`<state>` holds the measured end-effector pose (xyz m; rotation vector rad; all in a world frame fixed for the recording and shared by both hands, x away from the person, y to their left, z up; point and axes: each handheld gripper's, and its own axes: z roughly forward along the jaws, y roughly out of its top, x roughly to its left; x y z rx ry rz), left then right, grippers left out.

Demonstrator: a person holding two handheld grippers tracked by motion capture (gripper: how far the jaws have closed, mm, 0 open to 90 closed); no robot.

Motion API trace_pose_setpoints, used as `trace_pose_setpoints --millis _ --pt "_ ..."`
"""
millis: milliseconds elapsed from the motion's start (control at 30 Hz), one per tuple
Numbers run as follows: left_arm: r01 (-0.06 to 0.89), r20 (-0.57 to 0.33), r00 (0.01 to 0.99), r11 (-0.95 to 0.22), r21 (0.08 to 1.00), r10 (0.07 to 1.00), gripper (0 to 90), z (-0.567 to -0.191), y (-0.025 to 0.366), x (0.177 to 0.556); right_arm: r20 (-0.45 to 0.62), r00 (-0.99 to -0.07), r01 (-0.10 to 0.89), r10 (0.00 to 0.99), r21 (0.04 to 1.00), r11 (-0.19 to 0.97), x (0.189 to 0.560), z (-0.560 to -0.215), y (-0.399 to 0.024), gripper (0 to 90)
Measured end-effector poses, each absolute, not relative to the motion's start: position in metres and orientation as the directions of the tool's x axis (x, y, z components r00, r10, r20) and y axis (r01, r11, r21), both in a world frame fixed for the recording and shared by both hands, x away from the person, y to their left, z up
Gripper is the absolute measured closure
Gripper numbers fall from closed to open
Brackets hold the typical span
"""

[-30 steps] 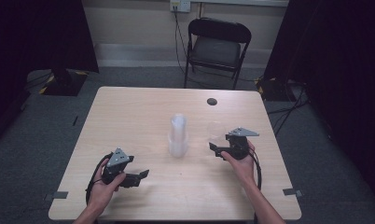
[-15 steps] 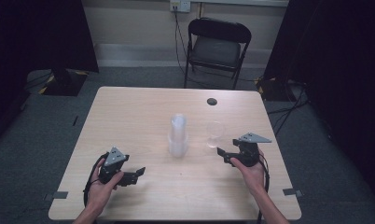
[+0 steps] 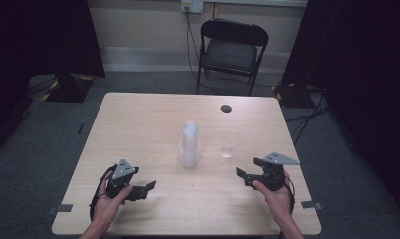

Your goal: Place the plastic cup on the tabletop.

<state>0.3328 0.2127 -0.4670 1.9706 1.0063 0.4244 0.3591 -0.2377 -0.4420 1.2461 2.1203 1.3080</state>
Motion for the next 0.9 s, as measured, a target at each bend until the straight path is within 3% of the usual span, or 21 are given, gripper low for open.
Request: trace_pose_setpoints --millis 500,767,900 --pt "0.498 -0.081 0.619 -0.310 0.810 0.781 15.9 -0.468 0.211 0.333 0.192 -0.544 0.536 0.817 0.828 0.163 0.327 -0.454 -0.249 15.8" --pt "0.499 -0.082 0.614 -0.306 0.811 0.785 15.9 -0.469 0.212 0.335 0.163 -0.524 0.579 0.836 0.788 0.209 0.324 -0.470 -0.248 15.8" --pt "0.501 -0.084 0.613 -0.305 0.810 0.785 15.9 -0.470 0.211 0.335 0.099 -0.481 0.599 0.871 0.762 0.244 0.334 -0.480 -0.246 14.9"
